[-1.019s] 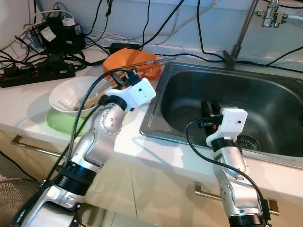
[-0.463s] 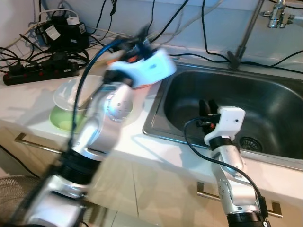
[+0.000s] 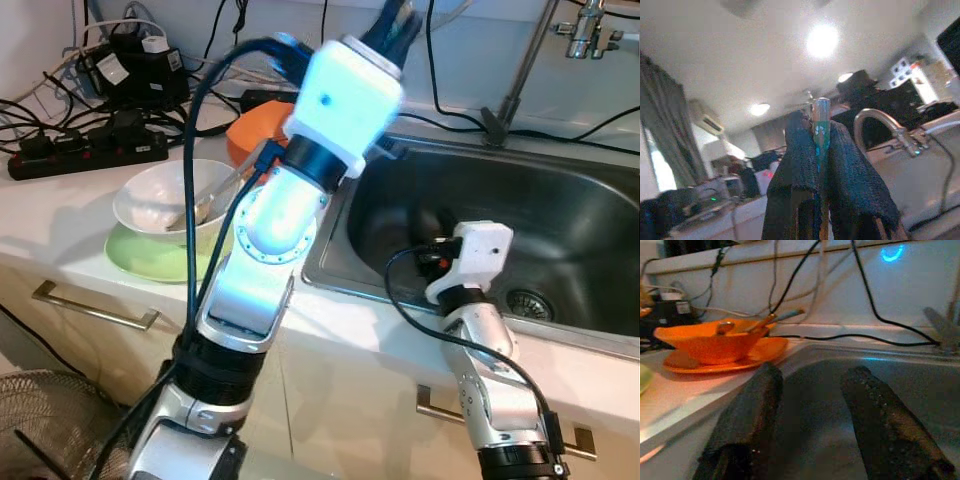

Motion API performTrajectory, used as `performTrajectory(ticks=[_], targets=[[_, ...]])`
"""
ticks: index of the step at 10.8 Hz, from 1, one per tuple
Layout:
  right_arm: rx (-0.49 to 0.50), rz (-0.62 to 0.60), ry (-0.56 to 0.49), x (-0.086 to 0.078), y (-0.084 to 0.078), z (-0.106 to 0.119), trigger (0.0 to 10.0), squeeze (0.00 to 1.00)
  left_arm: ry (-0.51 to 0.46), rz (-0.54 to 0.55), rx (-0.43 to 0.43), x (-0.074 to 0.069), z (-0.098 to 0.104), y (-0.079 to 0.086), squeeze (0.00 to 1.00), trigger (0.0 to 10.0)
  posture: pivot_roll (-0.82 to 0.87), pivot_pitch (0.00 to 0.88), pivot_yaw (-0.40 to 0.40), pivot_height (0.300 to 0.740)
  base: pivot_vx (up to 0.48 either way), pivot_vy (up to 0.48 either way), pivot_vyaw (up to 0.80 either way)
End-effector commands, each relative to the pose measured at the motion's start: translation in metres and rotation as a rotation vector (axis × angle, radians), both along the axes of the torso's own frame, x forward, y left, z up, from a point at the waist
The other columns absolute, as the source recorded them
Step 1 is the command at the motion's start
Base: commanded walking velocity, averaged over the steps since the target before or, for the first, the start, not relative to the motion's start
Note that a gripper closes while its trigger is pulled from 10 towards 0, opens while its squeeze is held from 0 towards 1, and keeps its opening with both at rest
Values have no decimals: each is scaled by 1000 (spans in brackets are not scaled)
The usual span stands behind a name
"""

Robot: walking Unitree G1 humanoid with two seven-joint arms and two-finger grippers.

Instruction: Kitchen organization

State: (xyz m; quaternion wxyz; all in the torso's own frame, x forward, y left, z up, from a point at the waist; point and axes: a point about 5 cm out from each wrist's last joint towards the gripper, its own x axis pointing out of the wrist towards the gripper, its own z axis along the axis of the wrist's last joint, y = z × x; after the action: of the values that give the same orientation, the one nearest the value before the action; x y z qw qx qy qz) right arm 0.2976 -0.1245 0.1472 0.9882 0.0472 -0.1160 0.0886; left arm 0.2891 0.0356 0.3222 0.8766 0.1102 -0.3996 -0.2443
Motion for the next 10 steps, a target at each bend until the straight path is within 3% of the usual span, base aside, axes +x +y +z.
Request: performTrajectory(ticks=[1,2,3,4,6,10], targets=[[9,17,-31,0,1,8,10000,1000,22,-24,-4,2,-3,2,0,10000,162,0,13,717,0,0,0],[31,64,-29,-2,3,9,10000,1000,49,-46,8,3,-8,0,0,10000,159,0,16,717,0,0,0],[5,136,-43,-4,9,13,10000,925,64,-63,19,3,-12,-2,0,10000,153,0,17,717,0,0,0],[31,142,-50,-4,10,17,10000,0,87,-79,23,3,-17,-4,0,10000,153,0,14,717,0,0,0],[49,196,-85,-5,17,28,10000,0,156,-104,21,6,-30,-5,0,10000,142,0,15,717,0,0,0],[86,288,-74,-12,27,29,10000,0,189,-167,27,3,-39,-9,0,10000,140,0,16,717,0,0,0]])
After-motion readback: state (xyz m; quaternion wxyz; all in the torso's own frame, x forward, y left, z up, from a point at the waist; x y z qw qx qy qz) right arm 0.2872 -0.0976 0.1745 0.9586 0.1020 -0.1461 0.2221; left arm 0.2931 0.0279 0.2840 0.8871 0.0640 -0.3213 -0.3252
